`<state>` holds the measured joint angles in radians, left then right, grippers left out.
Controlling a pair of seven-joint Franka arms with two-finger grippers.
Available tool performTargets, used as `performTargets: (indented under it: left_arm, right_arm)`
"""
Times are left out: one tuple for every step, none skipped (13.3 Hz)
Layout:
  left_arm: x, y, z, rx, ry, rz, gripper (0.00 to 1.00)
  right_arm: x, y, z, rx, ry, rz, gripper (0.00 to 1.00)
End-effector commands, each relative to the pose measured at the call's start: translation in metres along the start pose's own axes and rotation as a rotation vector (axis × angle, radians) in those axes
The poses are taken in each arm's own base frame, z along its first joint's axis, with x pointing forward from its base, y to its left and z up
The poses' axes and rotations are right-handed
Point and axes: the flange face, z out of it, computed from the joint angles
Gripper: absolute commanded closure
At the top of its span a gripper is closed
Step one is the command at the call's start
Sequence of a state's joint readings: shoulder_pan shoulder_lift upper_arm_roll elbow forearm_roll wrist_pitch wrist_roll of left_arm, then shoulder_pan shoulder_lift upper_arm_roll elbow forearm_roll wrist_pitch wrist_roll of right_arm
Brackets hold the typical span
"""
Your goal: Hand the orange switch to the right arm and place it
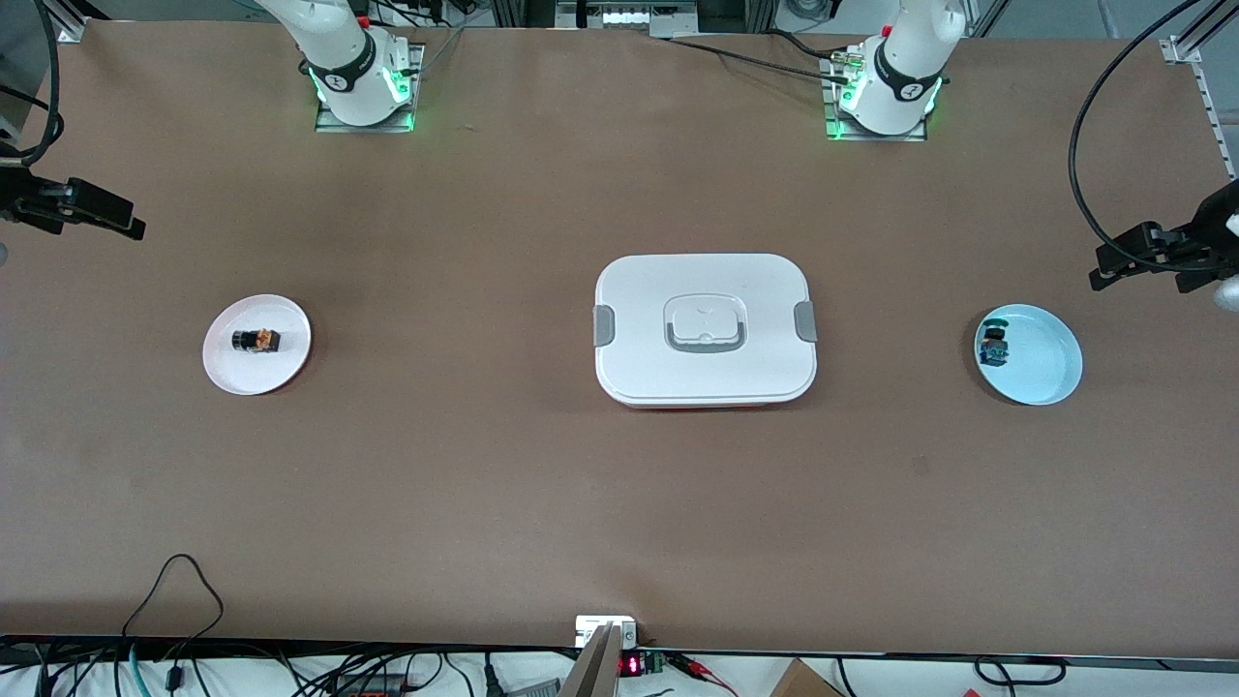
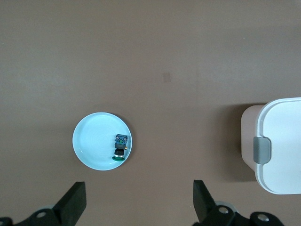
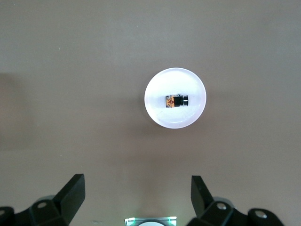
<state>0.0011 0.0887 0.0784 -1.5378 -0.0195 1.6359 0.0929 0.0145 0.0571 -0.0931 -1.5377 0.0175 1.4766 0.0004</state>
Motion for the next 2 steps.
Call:
performTargets:
  left_arm:
    - [0.0038,-0.0027,-0.0035,0.026,-0.009,0.005,0.0]
    - [0.004,-0.0027,-0.0024,0.026,-0.012,0.005,0.0]
  right_arm:
    - [-0.0076,0.0,-0.0008,-0.01,0.002,0.016,0.0]
    - [-0.0067,0.0,-0.0003,-0.01,0.003,0.016,0.0]
